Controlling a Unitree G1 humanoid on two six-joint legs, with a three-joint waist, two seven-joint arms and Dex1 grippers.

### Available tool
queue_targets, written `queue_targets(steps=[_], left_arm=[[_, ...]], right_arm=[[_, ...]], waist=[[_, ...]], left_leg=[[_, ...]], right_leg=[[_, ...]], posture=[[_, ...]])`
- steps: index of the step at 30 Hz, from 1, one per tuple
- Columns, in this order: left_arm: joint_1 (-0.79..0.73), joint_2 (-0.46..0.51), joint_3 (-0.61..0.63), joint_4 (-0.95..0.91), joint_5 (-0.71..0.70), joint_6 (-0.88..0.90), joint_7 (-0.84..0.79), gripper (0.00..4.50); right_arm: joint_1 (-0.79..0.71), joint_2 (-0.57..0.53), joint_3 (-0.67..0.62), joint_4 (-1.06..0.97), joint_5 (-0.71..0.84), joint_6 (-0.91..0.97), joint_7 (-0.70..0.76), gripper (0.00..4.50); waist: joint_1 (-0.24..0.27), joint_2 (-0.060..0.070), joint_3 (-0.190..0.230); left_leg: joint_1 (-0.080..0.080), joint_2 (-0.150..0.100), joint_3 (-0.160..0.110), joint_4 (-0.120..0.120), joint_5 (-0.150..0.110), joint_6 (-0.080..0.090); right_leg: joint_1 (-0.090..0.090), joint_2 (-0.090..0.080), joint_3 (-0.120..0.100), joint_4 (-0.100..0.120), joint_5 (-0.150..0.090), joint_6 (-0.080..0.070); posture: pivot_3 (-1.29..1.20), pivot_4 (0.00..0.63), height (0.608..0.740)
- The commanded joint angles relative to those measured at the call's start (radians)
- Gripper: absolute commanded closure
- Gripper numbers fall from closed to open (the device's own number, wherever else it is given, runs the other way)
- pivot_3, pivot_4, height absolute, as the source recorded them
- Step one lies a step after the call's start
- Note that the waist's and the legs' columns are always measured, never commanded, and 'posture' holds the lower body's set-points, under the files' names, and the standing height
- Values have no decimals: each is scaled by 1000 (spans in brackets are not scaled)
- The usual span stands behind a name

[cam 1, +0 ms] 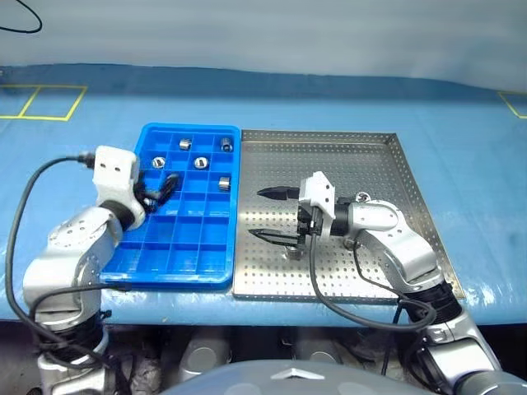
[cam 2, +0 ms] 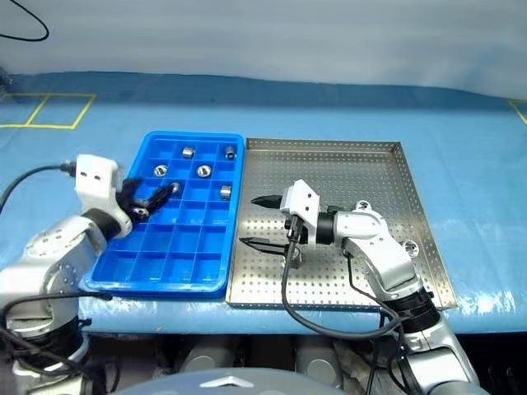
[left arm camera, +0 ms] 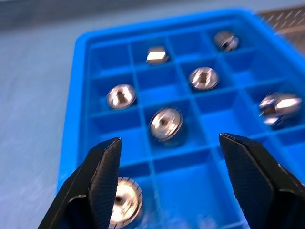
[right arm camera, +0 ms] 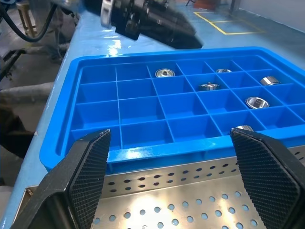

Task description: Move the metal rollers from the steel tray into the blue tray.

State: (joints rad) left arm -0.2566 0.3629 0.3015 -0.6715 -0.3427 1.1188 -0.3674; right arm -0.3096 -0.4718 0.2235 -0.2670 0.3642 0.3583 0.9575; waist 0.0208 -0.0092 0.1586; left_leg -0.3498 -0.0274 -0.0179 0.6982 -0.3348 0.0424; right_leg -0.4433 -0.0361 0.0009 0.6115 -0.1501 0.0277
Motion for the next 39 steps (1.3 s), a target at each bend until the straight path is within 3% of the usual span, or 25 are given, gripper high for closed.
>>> queue_targets(steps=[1, 6, 10, 19, 26, 36, 39], left_arm=[[-85, -22, -159, -25, -84, -14, -57, 899], [-150, -8, -448, 105, -74, -55, -145, 899], [-179, 8, -583, 153, -73, -72, -200, 899], [-155, 97, -703, 150, -60, -80, -259, 899], [-145, 116, -830, 248, 29, -124, -242, 899], [-146, 69, -855, 375, 99, -184, -224, 899], [-139, 59, -840, 375, 102, -189, -225, 1456]], right_arm=[[22, -57, -68, -53, -23, 2, -41, 273], [103, -147, -138, -110, -44, 30, -89, 273], [191, -207, -219, -171, -52, 64, -141, 273], [296, -238, -292, -268, -31, 118, -194, 273], [271, -228, -263, -282, -27, 134, -200, 273], [241, -224, -245, -286, -25, 141, -197, 273], [242, -223, -245, -287, -24, 138, -197, 273]], waist=[[-1, 0, 0], [-27, 1, 0], [-58, 1, 0], [-118, 1, 0], [-123, 1, 0], [-115, 1, 0], [-113, 1, 0]], left_leg=[[0, 0, 0, 0, 0, 0], [0, 0, 1, 0, 0, 1], [0, 1, 2, -1, 0, 1], [5, 2, 14, 0, -3, 7], [5, 1, 16, 1, -3, 11], [5, 1, 16, 1, -4, 11], [5, 1, 16, 1, -4, 12]], right_leg=[[0, 0, 0, 0, 0, 0], [0, 0, 1, -1, 0, 0], [0, 2, 4, 0, -1, -1], [0, 11, 15, 1, -3, 5], [0, 12, 19, 0, -1, 8], [0, 11, 19, 0, 0, 9], [0, 11, 19, 0, 1, 9]], posture=[[-33, 150, 740], [-129, 150, 740], [-202, 150, 740], [-246, 150, 740], [-235, 150, 740], [-228, 150, 740], [-227, 150, 740]])
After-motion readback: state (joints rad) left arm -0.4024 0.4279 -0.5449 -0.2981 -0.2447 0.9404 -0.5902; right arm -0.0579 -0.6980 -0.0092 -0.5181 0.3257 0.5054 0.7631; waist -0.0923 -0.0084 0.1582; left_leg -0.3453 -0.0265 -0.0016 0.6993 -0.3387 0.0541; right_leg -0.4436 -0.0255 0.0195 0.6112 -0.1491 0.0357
